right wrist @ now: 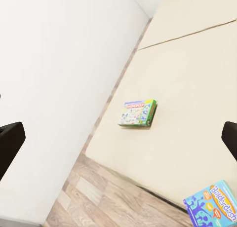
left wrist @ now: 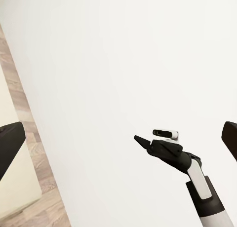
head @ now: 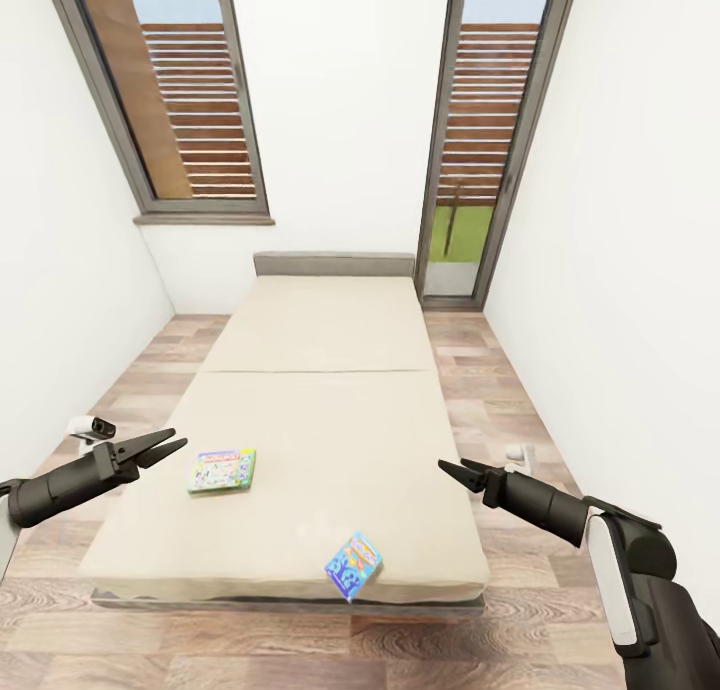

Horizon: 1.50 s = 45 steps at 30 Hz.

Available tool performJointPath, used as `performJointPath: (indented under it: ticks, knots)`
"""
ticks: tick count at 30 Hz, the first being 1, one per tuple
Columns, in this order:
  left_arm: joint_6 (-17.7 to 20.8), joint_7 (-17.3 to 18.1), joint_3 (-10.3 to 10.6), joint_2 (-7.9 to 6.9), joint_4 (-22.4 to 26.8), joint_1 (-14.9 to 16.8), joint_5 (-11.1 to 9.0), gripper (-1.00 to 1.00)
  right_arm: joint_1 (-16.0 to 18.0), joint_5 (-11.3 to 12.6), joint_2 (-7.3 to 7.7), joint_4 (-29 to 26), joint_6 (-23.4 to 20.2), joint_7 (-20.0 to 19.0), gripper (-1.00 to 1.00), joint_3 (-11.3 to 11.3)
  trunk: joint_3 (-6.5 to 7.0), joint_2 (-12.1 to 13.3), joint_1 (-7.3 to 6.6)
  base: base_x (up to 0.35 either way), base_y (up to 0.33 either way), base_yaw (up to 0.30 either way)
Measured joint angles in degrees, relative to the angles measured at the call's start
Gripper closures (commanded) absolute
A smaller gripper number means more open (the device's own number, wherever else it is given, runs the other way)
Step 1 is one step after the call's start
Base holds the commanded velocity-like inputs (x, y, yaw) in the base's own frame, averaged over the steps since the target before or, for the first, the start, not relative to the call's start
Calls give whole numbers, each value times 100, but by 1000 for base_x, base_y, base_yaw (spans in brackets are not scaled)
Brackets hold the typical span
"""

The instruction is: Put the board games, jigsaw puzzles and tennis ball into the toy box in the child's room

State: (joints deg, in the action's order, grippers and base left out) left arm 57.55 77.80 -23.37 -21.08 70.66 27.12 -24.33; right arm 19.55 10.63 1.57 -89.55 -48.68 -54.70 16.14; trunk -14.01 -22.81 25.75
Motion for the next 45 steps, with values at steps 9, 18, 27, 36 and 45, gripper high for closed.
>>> performJointPath:
  ticks: [9,18,27,36,45]
  knots:
    - [8,5,0,0,23,0,-8,-100,0,2,1,0,0,0,-100,4,84,0,0,0,0,0]
    - [53,6,0,0,26,0,-9,-100,0,-1,0,0,0,2,-100,-1,169,0,0,0,0,0]
    - [77,6,0,-6,26,1,-3,-100,0,-3,1,0,0,10,-100,-1,253,0,0,0,0,0]
    - [79,6,0,-8,25,8,0,-100,0,1,1,0,0,25,-100,1,320,-38,22,0,0,0]
    - [87,6,0,-9,26,9,1,-100,0,-4,1,0,0,27,-100,3,242,-400,220,0,0,0]
